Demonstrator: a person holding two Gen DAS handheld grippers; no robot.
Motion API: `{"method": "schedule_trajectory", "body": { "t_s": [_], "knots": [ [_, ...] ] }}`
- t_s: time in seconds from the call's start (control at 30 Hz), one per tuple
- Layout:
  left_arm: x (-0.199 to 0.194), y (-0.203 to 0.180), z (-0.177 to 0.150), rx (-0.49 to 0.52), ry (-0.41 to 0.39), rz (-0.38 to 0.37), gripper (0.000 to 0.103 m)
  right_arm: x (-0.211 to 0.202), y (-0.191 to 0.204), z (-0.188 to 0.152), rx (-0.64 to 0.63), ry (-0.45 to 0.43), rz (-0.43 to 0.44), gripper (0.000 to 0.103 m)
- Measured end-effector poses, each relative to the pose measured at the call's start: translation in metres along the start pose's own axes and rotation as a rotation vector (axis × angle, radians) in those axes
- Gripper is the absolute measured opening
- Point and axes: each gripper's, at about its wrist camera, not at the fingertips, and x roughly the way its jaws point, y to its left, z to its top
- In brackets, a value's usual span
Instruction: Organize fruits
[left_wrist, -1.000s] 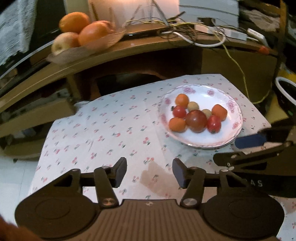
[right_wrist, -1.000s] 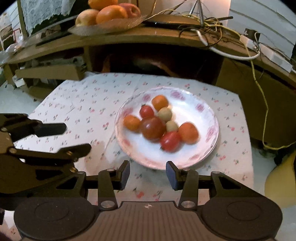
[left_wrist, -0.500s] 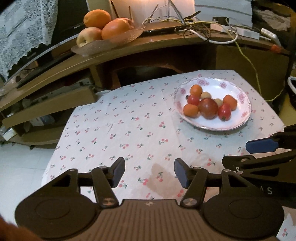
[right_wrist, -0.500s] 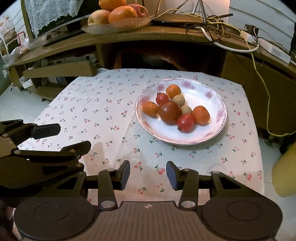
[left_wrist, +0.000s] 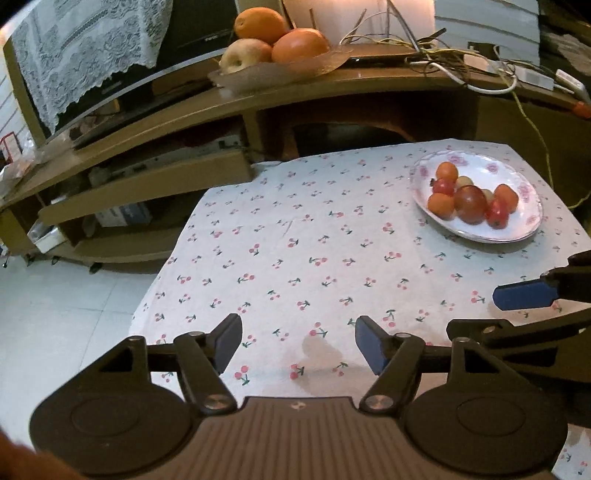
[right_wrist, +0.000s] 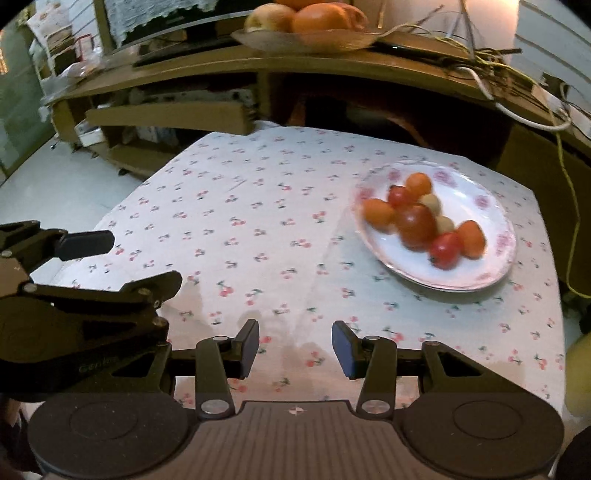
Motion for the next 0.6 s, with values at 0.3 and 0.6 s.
{"method": "schedule_trajectory", "body": {
  "t_s": [0.3, 0.6],
  "knots": [
    [0.012, -0.018, 0.000, 0.029, 0.017, -0.011, 0.075, 0.008, -0.009, -0.006, 0.014, 0.029, -0.022, 0.044],
    [0.014, -0.031, 0.001, 0.082, 0.019, 0.039, 0.081, 0.009, -0.016, -0.013, 0.034, 0.045, -0.048, 0.044]
  ]
}}
